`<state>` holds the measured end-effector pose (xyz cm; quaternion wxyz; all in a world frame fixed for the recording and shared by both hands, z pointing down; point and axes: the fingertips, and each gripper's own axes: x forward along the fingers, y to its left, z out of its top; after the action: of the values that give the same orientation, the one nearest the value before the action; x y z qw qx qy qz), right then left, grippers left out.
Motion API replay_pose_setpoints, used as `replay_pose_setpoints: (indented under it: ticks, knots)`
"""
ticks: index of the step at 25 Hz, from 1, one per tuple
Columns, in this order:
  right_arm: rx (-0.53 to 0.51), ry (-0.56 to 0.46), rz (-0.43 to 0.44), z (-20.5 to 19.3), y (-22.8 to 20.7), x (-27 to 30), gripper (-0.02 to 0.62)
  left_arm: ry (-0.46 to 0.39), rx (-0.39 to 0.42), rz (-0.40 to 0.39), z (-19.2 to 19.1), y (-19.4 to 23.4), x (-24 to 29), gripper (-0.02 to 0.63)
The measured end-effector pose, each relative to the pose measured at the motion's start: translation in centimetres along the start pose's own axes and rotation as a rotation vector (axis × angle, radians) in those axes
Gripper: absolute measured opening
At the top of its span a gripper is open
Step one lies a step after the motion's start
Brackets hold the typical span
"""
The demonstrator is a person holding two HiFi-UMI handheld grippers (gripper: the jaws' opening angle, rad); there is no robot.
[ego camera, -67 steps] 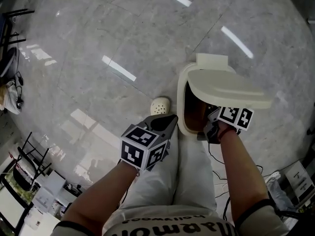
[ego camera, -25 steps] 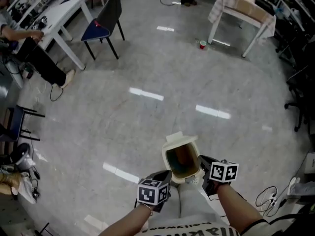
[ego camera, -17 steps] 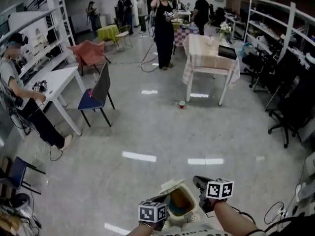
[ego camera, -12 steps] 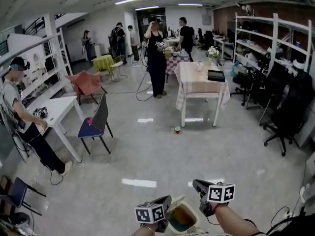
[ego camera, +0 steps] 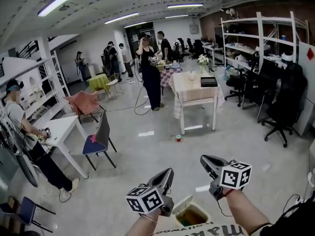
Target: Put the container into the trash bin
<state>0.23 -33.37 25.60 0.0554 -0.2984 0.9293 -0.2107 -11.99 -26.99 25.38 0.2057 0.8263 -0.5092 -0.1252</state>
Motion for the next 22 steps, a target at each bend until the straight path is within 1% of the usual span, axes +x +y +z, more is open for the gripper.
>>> replay_pose_setpoints:
  ticks: [3,6,9,14,22]
  knots:
    - [-0.043,-0.074,0.016,3.0,2.2,-0.6,0.003,-0.051,0.078,-0.018,2.0,-1.8,-1.4,0.005]
    - [-0.060,-0.132,0.026,4.9,3.3,-1.2,0.003,-0.076,0.126,-0.012,2.4,-2.5,-2.6,0.005]
    - [-0.063,-0.140,0.034,5.0,3.6,-1.4,0.003,-0.083,0.123,0.016,2.0,-2.2,-3.7,0.005]
    - [-0.056,-0.104,0.050,3.4,4.6,-0.1,0.002,-0.083,0.113,0.064,1.8,-0.8,-5.7,0.005]
    - [-0.039,-0.050,0.065,1.2,4.8,0.7,0.002,-0.073,0.099,0.094,0.9,-0.1,-6.5,0.005]
